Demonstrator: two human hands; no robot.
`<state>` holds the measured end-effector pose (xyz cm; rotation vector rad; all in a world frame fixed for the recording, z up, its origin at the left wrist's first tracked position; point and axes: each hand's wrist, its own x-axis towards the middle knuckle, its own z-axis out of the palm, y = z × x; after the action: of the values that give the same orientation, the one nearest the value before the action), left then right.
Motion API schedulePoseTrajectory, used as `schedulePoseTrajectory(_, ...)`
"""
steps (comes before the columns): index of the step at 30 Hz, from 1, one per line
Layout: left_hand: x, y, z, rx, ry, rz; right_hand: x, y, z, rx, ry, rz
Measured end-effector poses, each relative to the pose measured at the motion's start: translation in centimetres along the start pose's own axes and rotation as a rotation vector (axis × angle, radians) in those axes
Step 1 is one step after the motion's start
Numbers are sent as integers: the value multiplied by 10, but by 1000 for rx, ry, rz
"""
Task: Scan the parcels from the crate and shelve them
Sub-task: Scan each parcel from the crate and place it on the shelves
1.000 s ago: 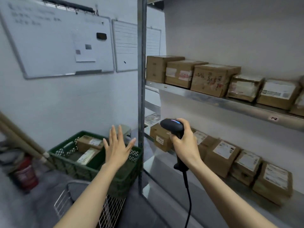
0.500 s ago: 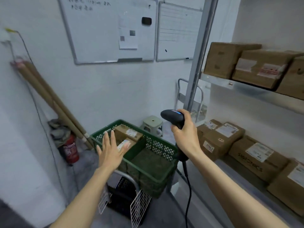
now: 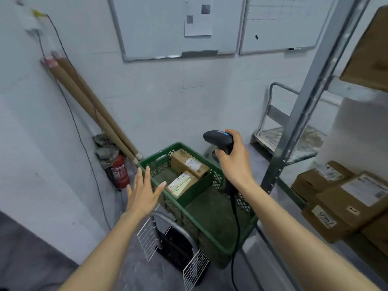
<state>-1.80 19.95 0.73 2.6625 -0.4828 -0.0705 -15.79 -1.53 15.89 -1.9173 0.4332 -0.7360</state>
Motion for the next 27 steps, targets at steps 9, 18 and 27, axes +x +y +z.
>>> schedulePoseTrajectory(9, 69, -2, 28, 34, -64, -8, 72, 49, 32, 9, -45, 77)
schedulePoseTrajectory(18, 147, -35, 61, 105, -192, 80, 116, 78, 83, -49, 21, 169)
schedulePoseTrajectory(27, 234, -83, 87, 190, -453, 253, 148, 100, 165, -106, 187, 300)
